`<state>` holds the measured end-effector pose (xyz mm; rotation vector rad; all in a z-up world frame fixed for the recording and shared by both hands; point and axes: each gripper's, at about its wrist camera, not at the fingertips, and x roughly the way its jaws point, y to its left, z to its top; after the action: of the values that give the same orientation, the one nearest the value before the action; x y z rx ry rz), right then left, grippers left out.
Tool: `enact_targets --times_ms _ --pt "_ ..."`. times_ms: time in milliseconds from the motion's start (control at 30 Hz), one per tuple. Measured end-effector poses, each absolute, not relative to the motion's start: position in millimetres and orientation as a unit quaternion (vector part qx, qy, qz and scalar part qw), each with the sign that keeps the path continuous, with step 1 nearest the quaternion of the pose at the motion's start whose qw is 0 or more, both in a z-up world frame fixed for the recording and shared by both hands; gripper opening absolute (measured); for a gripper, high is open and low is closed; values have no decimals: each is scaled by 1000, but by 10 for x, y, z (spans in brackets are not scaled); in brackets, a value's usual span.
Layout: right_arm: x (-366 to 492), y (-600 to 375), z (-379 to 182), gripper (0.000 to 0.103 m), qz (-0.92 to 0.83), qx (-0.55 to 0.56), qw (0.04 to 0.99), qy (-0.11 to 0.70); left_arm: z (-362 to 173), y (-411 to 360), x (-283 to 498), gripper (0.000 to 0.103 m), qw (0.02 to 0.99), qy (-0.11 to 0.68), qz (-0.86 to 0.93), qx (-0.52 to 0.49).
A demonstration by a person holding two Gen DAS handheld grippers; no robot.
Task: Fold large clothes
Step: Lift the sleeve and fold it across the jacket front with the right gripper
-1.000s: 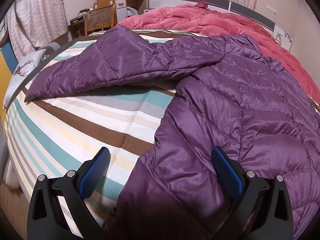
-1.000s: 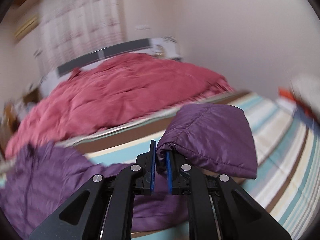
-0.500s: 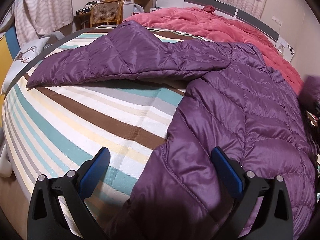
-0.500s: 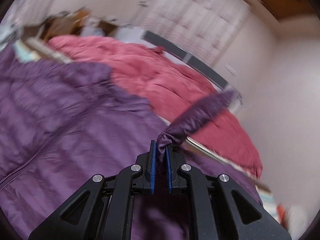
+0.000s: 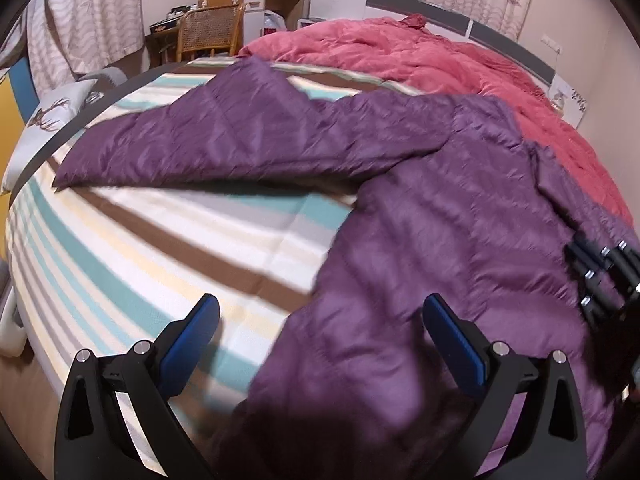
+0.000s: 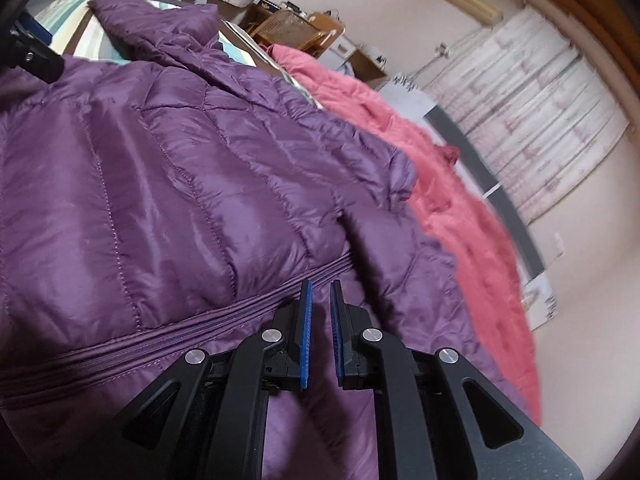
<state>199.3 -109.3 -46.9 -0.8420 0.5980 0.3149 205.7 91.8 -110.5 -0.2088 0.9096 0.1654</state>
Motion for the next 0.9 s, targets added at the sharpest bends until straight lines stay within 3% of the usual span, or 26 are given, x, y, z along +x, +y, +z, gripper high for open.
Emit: enact_targets --times_ms 333,700,733,767,833,867,900 --pt "1936 -1918 -45 10 9 -207 914 350 -629 -119 2973 101 912 407 -43 -32" --pt "1642 -2883 -136 10 -94 -81 912 390 -841 -1174 3884 98 889 444 -107 -8" --pt "1632 -2949 -167 10 -98 -69 910 396 -892 -1215 3917 93 885 452 -110 -8" --pt "1634 -2989 -181 10 -100 -58 910 398 -954 -1254 3938 78 880 462 -109 -6" --pt "1607 -3055 -192 10 -107 -41 910 399 -1013 -1260 3913 68 881 461 -104 -12" --pt "1602 -3080 -191 10 -109 -36 910 398 -1021 -1238 3887 53 883 458 -103 -17" --pt "1595 -3115 -182 10 -114 -26 911 395 -1008 -1213 3859 31 883 455 -113 -27"
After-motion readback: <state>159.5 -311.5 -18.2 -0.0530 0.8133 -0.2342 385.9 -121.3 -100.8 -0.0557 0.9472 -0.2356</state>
